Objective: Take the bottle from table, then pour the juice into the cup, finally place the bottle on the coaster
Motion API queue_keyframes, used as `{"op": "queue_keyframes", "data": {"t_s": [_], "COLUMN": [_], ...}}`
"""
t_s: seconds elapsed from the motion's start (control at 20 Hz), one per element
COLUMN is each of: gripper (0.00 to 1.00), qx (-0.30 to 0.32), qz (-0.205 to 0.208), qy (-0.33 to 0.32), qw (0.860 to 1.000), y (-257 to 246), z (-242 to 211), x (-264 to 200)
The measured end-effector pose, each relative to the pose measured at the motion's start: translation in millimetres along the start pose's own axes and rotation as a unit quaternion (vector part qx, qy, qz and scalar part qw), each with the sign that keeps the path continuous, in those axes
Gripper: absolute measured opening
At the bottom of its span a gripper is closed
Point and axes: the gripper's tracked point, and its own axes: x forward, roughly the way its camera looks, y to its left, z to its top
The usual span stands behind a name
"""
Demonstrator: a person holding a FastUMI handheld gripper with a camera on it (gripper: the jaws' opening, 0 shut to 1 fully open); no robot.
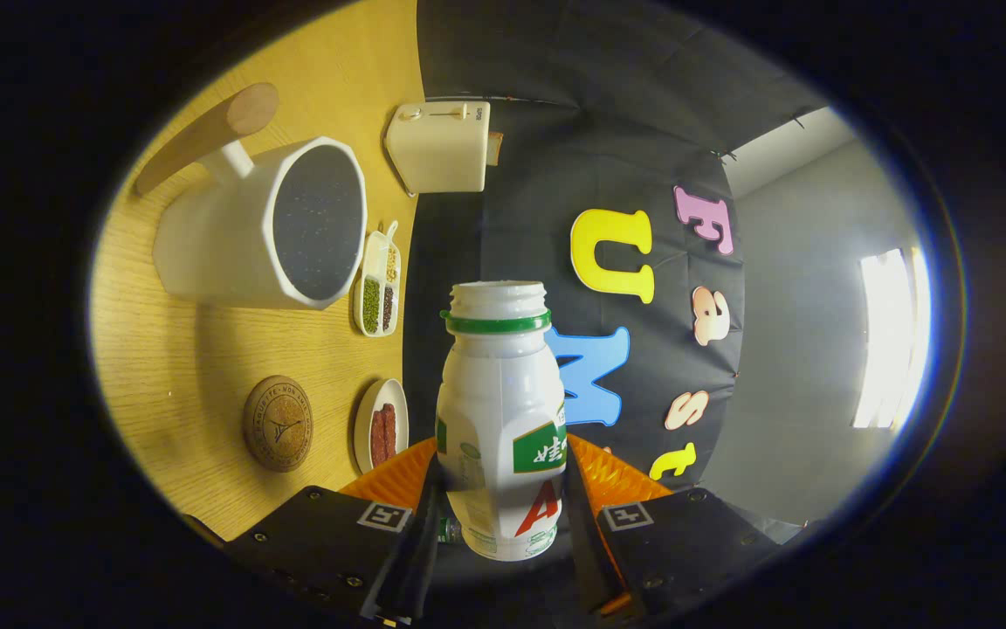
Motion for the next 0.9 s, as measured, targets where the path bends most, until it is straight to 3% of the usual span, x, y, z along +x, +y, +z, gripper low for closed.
{"op": "queue_keyframes", "data": {"t_s": [0.9], "gripper": [0.65], "qx": [-0.030], "qz": [-0.006], "qy": [-0.008], "qw": [0.999], "y": [-8.8], "z": [4.6], "x": [2.6]}}
